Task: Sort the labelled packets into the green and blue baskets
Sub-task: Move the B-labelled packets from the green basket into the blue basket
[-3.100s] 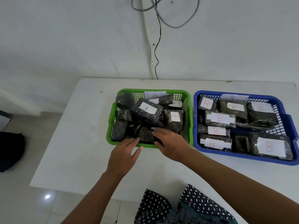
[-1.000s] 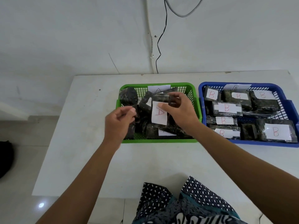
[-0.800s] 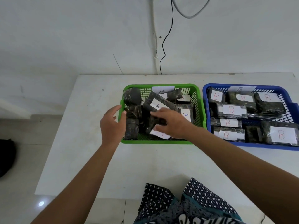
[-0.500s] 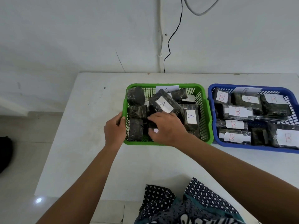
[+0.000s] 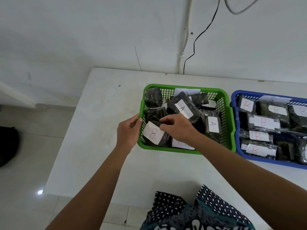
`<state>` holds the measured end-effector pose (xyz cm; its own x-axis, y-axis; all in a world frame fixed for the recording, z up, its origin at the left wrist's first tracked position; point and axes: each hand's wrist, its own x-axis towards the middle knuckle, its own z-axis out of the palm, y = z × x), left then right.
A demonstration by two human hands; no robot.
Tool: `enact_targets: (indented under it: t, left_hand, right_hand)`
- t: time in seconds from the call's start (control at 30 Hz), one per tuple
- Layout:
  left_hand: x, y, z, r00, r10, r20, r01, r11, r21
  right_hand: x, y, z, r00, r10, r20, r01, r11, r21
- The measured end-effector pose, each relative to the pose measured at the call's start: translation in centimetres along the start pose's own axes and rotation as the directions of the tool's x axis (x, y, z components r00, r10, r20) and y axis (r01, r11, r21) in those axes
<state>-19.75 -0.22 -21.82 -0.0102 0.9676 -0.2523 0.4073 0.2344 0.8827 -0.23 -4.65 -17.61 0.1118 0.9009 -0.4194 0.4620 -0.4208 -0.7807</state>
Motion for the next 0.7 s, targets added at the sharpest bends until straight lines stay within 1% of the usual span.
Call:
enact_targets:
  t: [0.07, 0.27, 0.43, 0.5, 0.53, 0.6, 0.63, 0.67, 0.7]
  left_hand:
    - [0.1, 0.0, 0.1, 1.0, 0.003, -0.004, -0.003, 1.0, 0.002]
    - [0.2, 0.0, -0.1, 1.0, 0.008, 0.001, -0.008, 1.0, -0.001]
    - [0.0, 0.2, -0.1, 1.0, 0.004, 0.013, -0.004, 1.0, 0.002]
    - [-0.1, 0.7, -0.2, 1.0, 0.028, 0.015, -0.028, 0.999, 0.041]
    - [-0.2, 1.1, -0.2, 0.998, 0.055, 0.018, -0.057, 0.995, 0.079]
    - [-0.5, 2.0, 0.0, 0.992, 0.124, -0.01, -0.121, 0.98, 0.158]
    - [-0.7, 2.6, 0.2, 0.987, 0.149, -0.052, -0.139, 0.976, 0.165]
    - [-1.0, 3.3, 0.5, 0.981, 0.172, -0.094, -0.158, 0.978, 0.137]
    - [-1.4, 4.2, 0.9, 0.972, 0.201, -0.122, -0.191, 0.978, 0.088]
  right_hand:
    - [-0.1, 0.7, -0.4, 0.998, -0.028, 0.055, 0.029, 0.999, -0.015]
    - [0.1, 1.0, -0.3, 0.995, -0.045, 0.094, 0.059, 0.987, -0.15]
    - [0.5, 1.0, -0.4, 0.996, -0.029, 0.081, 0.035, 0.997, -0.073]
    - [0.5, 0.9, -0.3, 0.997, -0.04, 0.073, 0.045, 0.997, -0.066]
    - [0.4, 0.8, -0.4, 0.998, -0.052, 0.042, 0.055, 0.997, -0.052]
    - [0.1, 0.6, -1.0, 0.996, -0.076, -0.043, 0.078, 0.996, 0.038]
    - [-0.1, 0.5, -1.6, 0.993, -0.073, -0.088, 0.083, 0.989, 0.123]
    - [-0.5, 0.4, -2.3, 0.99, -0.054, -0.129, 0.084, 0.968, 0.236]
    - [-0.8, 0.5, -3.1, 0.987, -0.018, -0.162, 0.078, 0.925, 0.371]
